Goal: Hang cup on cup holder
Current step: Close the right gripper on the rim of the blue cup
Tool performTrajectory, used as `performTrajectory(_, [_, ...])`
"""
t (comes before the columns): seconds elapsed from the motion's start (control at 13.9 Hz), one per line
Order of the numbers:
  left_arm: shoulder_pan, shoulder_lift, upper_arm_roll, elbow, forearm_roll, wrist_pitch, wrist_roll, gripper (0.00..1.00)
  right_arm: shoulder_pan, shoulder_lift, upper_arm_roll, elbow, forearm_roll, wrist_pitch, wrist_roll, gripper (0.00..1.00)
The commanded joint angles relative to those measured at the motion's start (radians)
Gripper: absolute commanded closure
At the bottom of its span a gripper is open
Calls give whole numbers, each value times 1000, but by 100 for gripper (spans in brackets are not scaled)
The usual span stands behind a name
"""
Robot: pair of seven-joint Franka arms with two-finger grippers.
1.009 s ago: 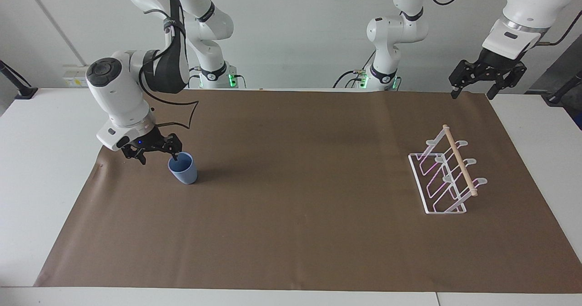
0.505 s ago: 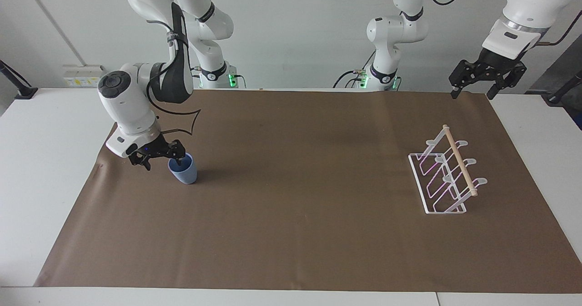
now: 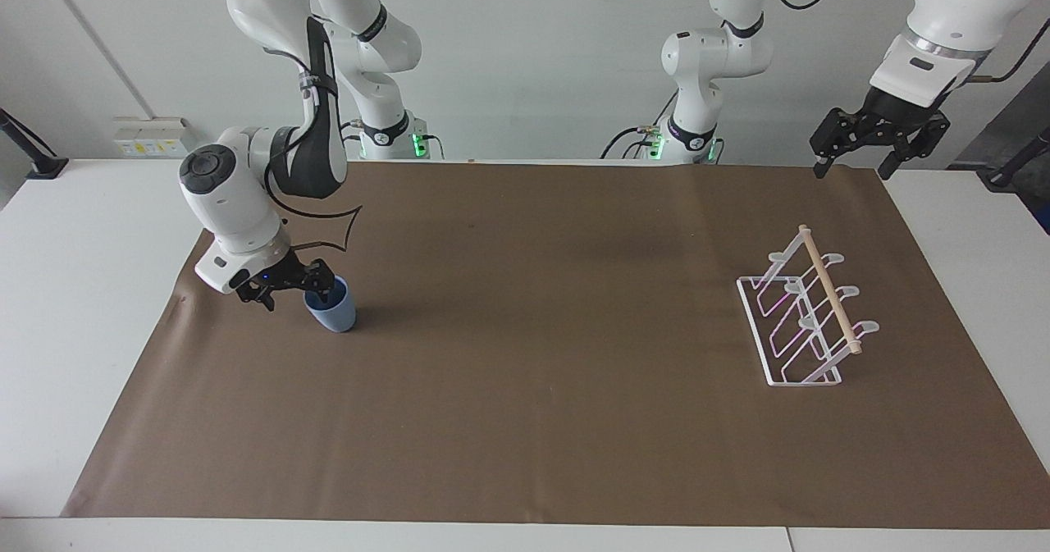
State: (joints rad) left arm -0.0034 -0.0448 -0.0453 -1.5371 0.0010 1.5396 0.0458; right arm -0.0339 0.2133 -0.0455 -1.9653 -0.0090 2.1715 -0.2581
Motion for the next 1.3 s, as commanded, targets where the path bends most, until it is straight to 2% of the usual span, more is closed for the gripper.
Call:
performTrajectory(0.0, [14,-21,-7,-17,-3,-7,9,0,-15,-5,9,-23,31,24,-46,0])
performTrajectory(0.36, [14,-21,-7,-18,-3,-7,9,0,-14,-5,9,-23,31,14,-46,60])
performTrajectory(0.43, [14,-21,-7,-17,-3,-7,9,0,-11,-5,9,-21,31,13,-38,85])
performTrajectory(0.5, [14,-21,-7,-17,-3,-7,9,0,-11,-5,9,-21,31,13,-35,100])
performTrajectory(0.79, [14,-21,-7,-17,-3,-7,9,0,-4,-6,9,-9,31,-22,-44,100])
performTrajectory(0.94, [14,-21,-7,-18,-3,-7,9,0,0,-14,24,31,32,-71,-49,100])
performTrajectory(1.23, [14,-21,-7,-17,-3,-7,9,0,0,-17,52,166,187,-218,-35,100])
